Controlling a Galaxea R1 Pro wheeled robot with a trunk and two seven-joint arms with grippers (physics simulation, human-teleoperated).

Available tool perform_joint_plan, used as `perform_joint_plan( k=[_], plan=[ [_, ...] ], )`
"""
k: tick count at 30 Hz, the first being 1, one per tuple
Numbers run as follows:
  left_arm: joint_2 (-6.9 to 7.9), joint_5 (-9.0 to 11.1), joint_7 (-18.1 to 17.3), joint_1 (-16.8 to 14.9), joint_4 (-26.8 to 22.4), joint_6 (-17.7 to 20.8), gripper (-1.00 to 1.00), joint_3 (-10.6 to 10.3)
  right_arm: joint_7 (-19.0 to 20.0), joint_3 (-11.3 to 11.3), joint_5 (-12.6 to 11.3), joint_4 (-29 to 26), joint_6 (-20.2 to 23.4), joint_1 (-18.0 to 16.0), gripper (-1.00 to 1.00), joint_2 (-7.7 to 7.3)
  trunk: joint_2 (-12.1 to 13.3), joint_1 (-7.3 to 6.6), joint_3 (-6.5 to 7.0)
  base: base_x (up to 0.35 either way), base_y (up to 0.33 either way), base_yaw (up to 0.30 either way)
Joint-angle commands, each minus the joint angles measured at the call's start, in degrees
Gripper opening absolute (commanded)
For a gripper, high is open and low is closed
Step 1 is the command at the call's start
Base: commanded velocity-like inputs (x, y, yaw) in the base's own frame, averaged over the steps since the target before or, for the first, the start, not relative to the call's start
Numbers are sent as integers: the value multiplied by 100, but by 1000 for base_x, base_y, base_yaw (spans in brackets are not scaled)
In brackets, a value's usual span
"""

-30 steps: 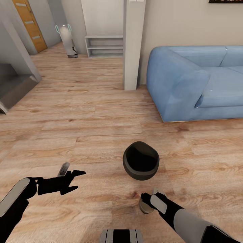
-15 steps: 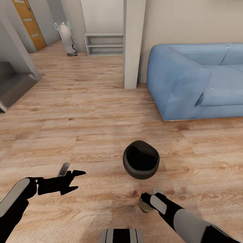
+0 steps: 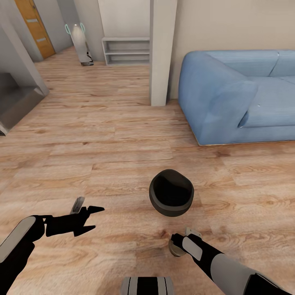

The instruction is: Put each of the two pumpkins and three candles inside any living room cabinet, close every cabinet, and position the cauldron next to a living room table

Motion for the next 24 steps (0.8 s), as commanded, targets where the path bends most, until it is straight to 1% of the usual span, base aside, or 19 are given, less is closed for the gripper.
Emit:
perform_joint_plan(
  k=[1, 3, 8, 10, 11, 14, 16, 20, 22, 24],
  plan=[
    [5, 98, 57, -3, -4, -3, 100, -6, -36, 32, -14, -8, 21, -3, 100, -3, -2, -1, -4, 0, 0, 0],
    [6, 155, 57, -3, -4, -3, 100, -5, -36, 32, -14, -7, 21, -3, 100, -3, -2, -1, -4, 0, 0, 0],
    [6, 192, 50, -3, -4, 21, 100, -5, -36, 32, -14, -10, 21, 1, 100, 5, -2, -1, -4, 0, 0, 0],
    [8, 244, 21, -3, -2, 22, 100, -5, -36, 32, -14, -10, 21, 1, 100, 5, -2, -1, -4, 0, 0, 0],
    [22, 352, -126, -3, 10, 23, 100, -7, -34, 32, -14, -10, 21, 0, 100, 6, -2, -1, -4, 0, 0, 0],
    [114, 426, -339, -3, 27, 25, 100, -28, -34, 32, -14, -10, 21, 0, 100, 6, -2, -1, -4, 0, 0, 0],
    [177, 447, -480, -3, 42, 29, 100, -50, -33, 32, -14, -10, 21, -1, 100, 4, -2, -1, -4, 0, 0, 0],
    [203, 454, -706, -3, 48, 32, 100, -107, -32, 32, -14, -10, 21, -2, 100, 6, -2, -1, -4, 0, 0, 0],
    [206, 454, -738, -3, 49, 29, 100, -120, -27, 32, -14, -10, 21, -1, 100, 5, -2, -1, -4, 0, 0, 0],
    [202, 454, -753, -3, 49, 29, 100, -125, 79, 32, -15, -5, 22, -1, 100, 0, -2, -1, -4, 0, 0, 0]
  ],
)
